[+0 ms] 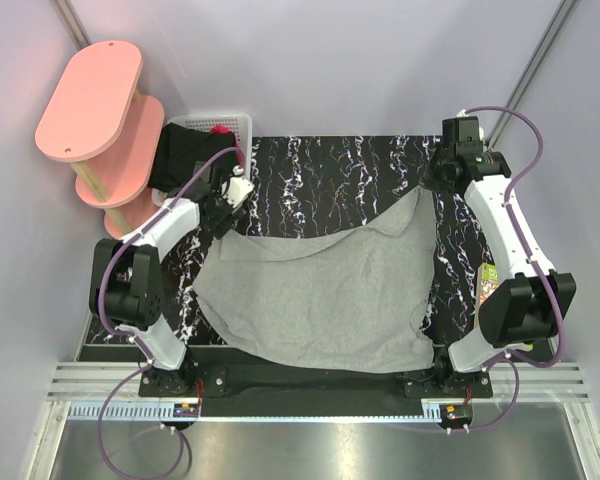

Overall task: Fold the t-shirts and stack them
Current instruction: Flatten out the tshirt, then fold the flattened tshirt in 1/3 of the way

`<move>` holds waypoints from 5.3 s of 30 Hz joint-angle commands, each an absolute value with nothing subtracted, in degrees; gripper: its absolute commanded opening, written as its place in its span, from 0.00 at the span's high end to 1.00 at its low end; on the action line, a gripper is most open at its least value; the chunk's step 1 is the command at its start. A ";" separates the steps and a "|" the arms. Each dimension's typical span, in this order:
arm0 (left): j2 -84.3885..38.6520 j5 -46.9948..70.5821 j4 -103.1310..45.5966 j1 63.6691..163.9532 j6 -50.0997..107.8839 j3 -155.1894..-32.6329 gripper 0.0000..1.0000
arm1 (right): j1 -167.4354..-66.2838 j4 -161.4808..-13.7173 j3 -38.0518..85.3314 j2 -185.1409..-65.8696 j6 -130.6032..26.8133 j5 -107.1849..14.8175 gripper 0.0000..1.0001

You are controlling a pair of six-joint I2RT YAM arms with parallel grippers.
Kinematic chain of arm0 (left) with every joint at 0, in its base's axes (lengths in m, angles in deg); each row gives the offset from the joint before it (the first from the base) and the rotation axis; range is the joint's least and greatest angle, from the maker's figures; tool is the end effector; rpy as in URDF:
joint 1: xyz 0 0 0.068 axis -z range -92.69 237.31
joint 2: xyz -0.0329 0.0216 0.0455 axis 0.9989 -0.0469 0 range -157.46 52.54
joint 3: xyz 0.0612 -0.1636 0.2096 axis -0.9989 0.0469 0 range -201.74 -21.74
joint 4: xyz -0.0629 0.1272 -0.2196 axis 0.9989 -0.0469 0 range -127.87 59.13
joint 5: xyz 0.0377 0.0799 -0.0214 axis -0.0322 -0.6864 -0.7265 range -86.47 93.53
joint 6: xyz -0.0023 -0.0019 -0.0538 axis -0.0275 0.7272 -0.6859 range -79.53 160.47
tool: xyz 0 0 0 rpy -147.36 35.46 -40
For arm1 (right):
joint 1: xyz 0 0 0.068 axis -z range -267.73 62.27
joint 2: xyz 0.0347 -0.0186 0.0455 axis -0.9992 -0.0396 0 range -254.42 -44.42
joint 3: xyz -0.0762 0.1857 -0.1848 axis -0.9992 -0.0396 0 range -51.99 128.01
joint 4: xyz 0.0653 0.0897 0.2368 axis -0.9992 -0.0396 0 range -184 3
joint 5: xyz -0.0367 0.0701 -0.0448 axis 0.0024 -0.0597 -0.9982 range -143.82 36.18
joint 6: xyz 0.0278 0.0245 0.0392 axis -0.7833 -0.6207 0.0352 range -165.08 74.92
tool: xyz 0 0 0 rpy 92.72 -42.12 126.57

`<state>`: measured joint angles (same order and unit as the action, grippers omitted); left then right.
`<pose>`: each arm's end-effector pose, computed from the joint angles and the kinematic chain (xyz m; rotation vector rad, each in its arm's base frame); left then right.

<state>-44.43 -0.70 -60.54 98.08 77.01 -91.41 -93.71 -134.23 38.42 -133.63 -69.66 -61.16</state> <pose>0.3512 -0.0642 0.2247 1.0105 2.3775 0.2638 0.3346 0.0305 0.3639 0.4430 2.3262 0.1056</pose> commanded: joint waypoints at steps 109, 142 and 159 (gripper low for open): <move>-38.34 7.93 -70.15 96.54 67.11 -89.24 0.97 | -93.53 -128.93 33.61 -129.86 -70.83 -54.88 1.00; -45.81 0.37 -70.07 90.65 73.34 -105.25 1.00 | -93.53 -134.11 60.77 -148.04 -67.32 -59.27 1.00; -41.24 3.09 -67.96 87.66 75.01 -96.62 1.00 | -93.27 -135.96 39.59 -134.00 -69.43 -54.97 1.00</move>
<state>-43.47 1.97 -70.16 87.98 74.49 -97.09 -93.67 -136.65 41.41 -142.44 -69.13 -55.65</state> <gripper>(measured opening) 0.005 0.011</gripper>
